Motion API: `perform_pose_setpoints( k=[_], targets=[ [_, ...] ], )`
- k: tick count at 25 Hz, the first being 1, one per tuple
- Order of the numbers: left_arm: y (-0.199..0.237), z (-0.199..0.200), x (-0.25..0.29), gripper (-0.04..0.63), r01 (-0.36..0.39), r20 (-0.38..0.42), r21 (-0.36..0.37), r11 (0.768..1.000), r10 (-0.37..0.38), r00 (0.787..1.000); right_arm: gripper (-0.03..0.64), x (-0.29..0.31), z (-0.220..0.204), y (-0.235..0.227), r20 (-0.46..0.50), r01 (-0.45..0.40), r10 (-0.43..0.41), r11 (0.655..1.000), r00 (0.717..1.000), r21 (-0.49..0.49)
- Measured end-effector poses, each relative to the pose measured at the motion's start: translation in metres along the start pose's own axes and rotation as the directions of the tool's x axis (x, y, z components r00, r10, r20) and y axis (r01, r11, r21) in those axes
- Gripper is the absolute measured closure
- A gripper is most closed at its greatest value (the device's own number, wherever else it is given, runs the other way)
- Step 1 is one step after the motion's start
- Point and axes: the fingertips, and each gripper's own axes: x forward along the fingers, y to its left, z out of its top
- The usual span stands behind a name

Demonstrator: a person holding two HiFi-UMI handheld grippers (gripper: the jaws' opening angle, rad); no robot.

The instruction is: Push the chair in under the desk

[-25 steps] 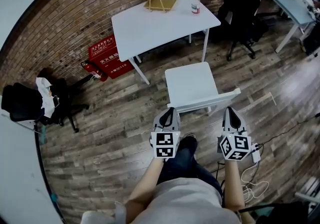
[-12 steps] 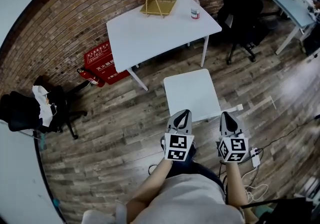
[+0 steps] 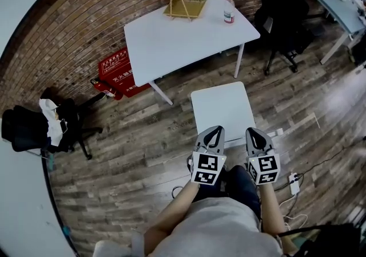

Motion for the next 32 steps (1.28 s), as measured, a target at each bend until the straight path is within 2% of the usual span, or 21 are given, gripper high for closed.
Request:
perform_pose_setpoints(
  k=[4,8,11,16,20,21,23,24,25,28,30,32],
  targets=[
    [0.000,0.000,0.009,0.580,-0.011,-0.019,-0.024,1.000,0.011,1.000,0.601,0.011,0.007,0.008,-0.018,-0.126,0.125,0.991,0.992,-0.041],
    [-0.014,0.002,0.020,0.580,-0.001,-0.030,-0.023,1.000,0.000,1.000,0.601,0.015,0.009,0.004,-0.079,-0.225,0.215,0.963,0.973,-0.150],
    [-0.026,0.000,0.027,0.578,0.004,-0.059,0.012,1.000,-0.003,0.998,0.601,0.016,0.006,0.001,-0.138,-0.305,0.279,0.922,0.950,-0.240],
    [-0.039,-0.010,0.030,0.578,-0.020,-0.128,0.111,0.994,0.034,0.991,0.600,0.013,0.003,0.001,-0.238,-0.432,0.371,0.847,0.898,-0.310],
    [-0.043,-0.014,0.022,0.575,-0.021,-0.152,0.107,0.994,0.037,0.988,0.598,0.006,-0.003,0.004,-0.299,-0.510,0.421,0.782,0.856,-0.360],
    [-0.044,-0.014,0.020,0.563,-0.013,-0.156,0.105,0.994,0.030,0.987,0.598,0.004,-0.004,0.005,-0.310,-0.525,0.431,0.768,0.847,-0.366],
    [-0.048,-0.020,0.016,0.484,0.018,-0.184,0.129,0.992,0.006,0.983,0.570,0.000,-0.010,0.008,-0.342,-0.558,0.449,0.738,0.826,-0.380],
    [-0.051,-0.024,0.014,0.448,0.040,-0.208,0.154,0.987,-0.007,0.978,0.507,-0.002,-0.016,0.011,-0.363,-0.578,0.458,0.717,0.812,-0.389],
    [-0.055,-0.029,0.012,0.443,0.062,-0.238,0.187,0.980,-0.016,0.971,0.474,-0.004,-0.022,0.013,-0.385,-0.598,0.464,0.694,0.798,-0.402],
    [-0.065,-0.043,0.011,0.439,0.117,-0.323,0.319,0.940,-0.008,0.946,0.469,-0.010,-0.040,0.015,-0.458,-0.627,0.434,0.605,0.776,-0.491],
    [-0.068,-0.054,0.011,0.427,0.154,-0.378,0.400,0.904,0.009,0.926,0.457,-0.013,-0.054,0.013,-0.524,-0.641,0.372,0.508,0.766,-0.576],
    [-0.071,-0.068,0.009,0.416,0.210,-0.445,0.442,0.872,0.009,0.896,0.437,-0.014,-0.072,0.008,-0.597,-0.656,0.278,0.388,0.753,-0.647]
  ],
)
